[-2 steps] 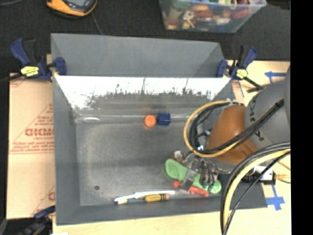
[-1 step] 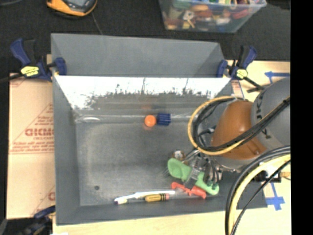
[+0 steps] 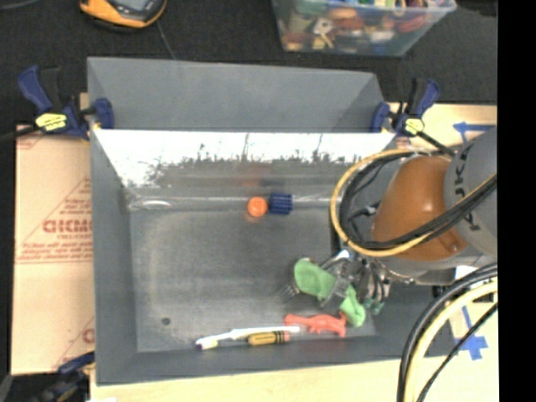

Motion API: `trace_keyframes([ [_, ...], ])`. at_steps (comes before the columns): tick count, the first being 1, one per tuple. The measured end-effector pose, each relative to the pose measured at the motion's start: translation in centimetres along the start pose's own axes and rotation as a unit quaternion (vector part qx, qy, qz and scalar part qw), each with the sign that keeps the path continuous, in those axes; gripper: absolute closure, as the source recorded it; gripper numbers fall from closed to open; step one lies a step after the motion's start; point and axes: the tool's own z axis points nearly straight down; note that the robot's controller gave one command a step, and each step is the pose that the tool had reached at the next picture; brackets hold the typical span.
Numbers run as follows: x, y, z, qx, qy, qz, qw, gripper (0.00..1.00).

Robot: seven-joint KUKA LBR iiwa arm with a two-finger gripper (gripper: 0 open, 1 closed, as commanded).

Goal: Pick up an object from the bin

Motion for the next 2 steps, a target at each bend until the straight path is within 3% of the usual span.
trace_keyframes([
  [2,-0.2,0.0,-3.8,-0.001,-0.0027,-0.002,1.0,1.0],
])
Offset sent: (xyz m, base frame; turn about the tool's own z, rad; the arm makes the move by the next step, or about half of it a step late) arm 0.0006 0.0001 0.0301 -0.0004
